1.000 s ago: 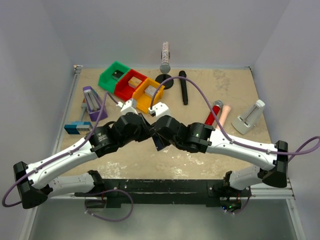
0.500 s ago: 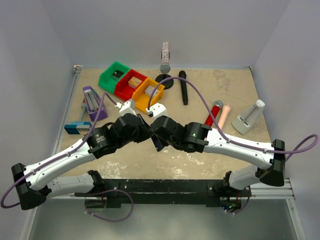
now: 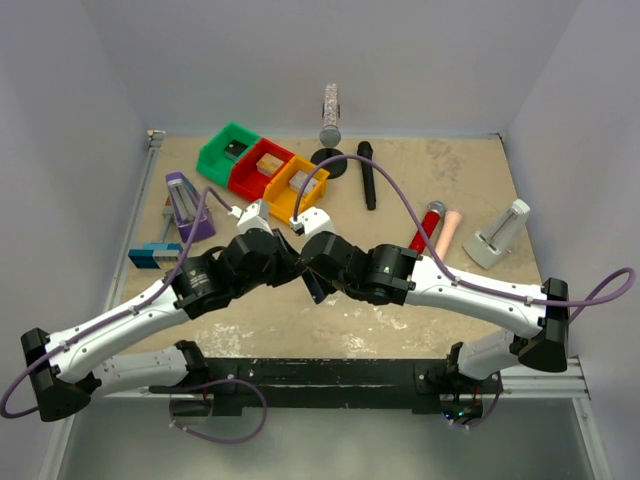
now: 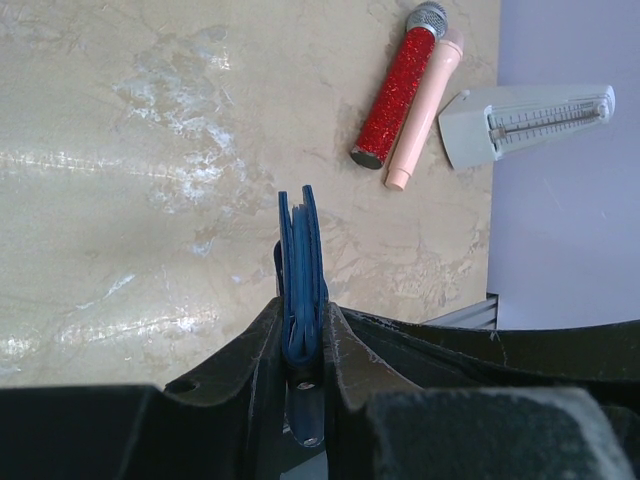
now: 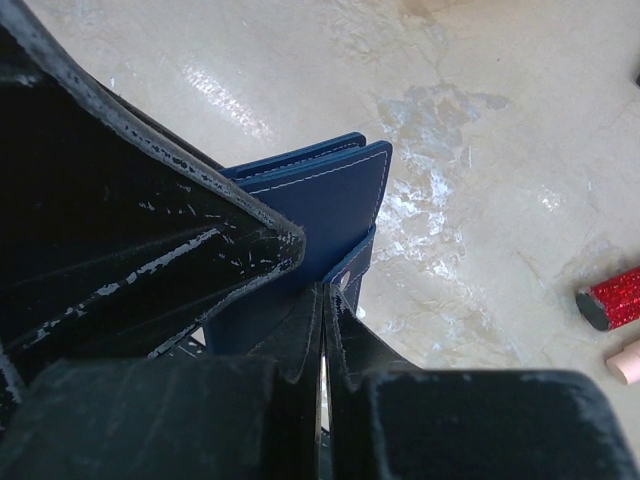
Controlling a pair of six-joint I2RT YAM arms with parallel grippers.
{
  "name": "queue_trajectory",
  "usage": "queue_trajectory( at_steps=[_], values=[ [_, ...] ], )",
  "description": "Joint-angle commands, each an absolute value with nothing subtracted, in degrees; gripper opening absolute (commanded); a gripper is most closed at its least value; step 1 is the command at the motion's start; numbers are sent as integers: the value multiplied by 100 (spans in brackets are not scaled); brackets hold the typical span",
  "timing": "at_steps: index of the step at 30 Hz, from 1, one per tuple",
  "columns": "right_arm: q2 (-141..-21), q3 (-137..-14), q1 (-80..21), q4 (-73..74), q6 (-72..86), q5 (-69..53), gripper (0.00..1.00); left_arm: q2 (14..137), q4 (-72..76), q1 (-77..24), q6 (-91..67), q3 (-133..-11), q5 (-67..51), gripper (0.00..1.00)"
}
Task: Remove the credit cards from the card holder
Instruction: Open the card holder at the center of the board.
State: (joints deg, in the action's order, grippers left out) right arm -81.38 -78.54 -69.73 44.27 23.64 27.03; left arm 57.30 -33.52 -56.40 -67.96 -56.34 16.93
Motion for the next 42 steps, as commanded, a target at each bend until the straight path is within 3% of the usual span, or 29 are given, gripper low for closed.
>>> queue_trajectory(
  at_steps=[1, 28, 36, 40, 42],
  values=[
    [-8200, -7849, -6855, 5054, 2391, 2918, 0, 5370, -2654, -5713, -6917, -5687, 1538, 0],
    [-7384, -7497, -6636, 5001, 2566, 3094, 0, 5203, -2681, -5704, -6838, -5388, 1758, 0],
    [-6365, -7182, -6592, 4555, 2225, 2788, 27, 5098, -2103, -5678, -5593, -5055, 1706, 0],
    [-5504, -6233, -6592, 3114, 1460, 1437, 50, 4835, -717, -5634, -4179, -4371, 882, 0],
    [-5300, -6231, -6574, 3294, 1546, 1319, 60, 4615, -99, -5546, -3921, -4018, 337, 0]
  ],
)
